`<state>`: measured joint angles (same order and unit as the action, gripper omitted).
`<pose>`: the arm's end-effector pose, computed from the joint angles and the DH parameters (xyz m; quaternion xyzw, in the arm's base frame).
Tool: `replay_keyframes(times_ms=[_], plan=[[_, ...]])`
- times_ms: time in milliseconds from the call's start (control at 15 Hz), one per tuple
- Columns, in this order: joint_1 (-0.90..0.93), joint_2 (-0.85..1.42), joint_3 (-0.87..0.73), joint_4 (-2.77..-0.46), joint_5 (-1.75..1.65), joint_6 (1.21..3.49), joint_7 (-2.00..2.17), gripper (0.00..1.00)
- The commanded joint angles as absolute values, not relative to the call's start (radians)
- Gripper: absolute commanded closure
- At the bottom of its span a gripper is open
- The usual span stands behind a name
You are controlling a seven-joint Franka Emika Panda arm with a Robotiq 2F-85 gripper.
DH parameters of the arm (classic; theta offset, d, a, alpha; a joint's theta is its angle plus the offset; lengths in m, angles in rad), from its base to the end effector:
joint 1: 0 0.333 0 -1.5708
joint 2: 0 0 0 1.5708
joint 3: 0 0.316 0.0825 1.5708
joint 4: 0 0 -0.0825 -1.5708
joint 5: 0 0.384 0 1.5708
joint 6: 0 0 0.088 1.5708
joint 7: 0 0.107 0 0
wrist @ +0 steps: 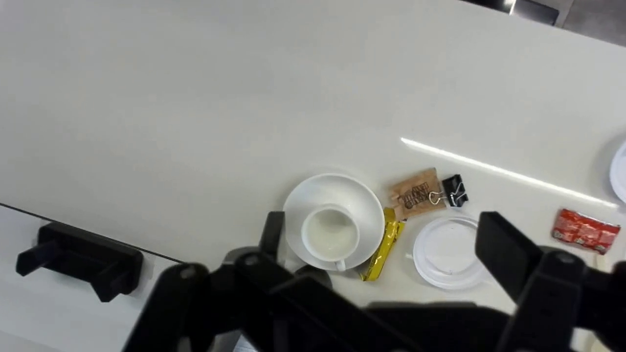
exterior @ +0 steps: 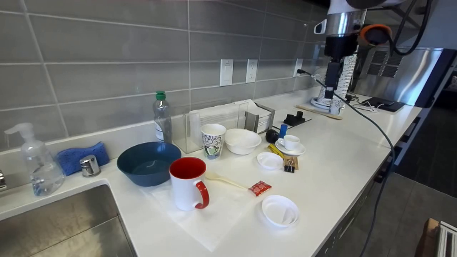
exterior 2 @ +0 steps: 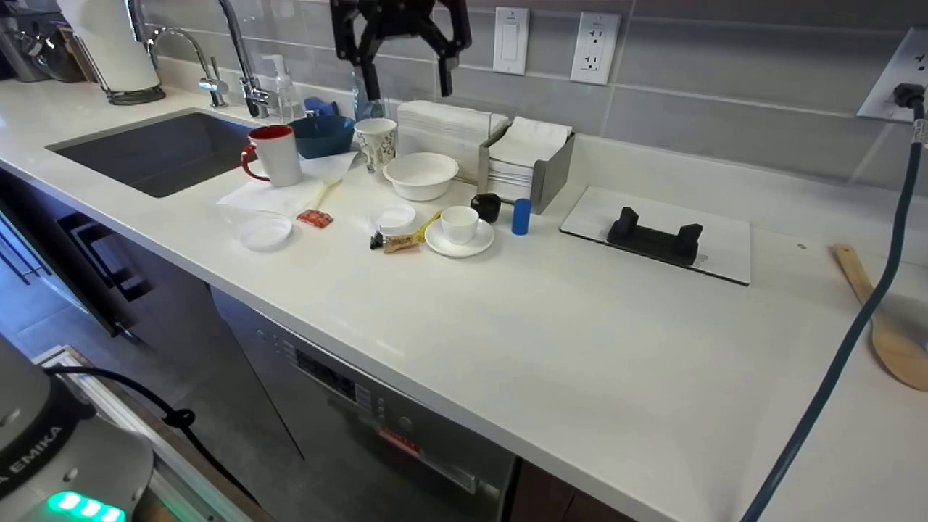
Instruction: Move the white plate to the left
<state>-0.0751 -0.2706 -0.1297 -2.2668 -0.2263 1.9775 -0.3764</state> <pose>0.4527 -0.1111 0.4675 0.9873 0.1333 -0.0336 0.0798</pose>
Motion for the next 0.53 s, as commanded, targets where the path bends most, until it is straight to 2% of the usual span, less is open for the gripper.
replay_keyframes(times_ms=[0,333,467], plan=[[-0.074,-0.271,-0.168,-2.367,-0.179,2.158,-0.434,0.00],[-0.070,-0.190,-0.300,-2.400,0.123,2.303,-0.710,0.00],[-0.080,-0.131,-0.341,-2.359,0.255,2.257,-0.843,0.00]])
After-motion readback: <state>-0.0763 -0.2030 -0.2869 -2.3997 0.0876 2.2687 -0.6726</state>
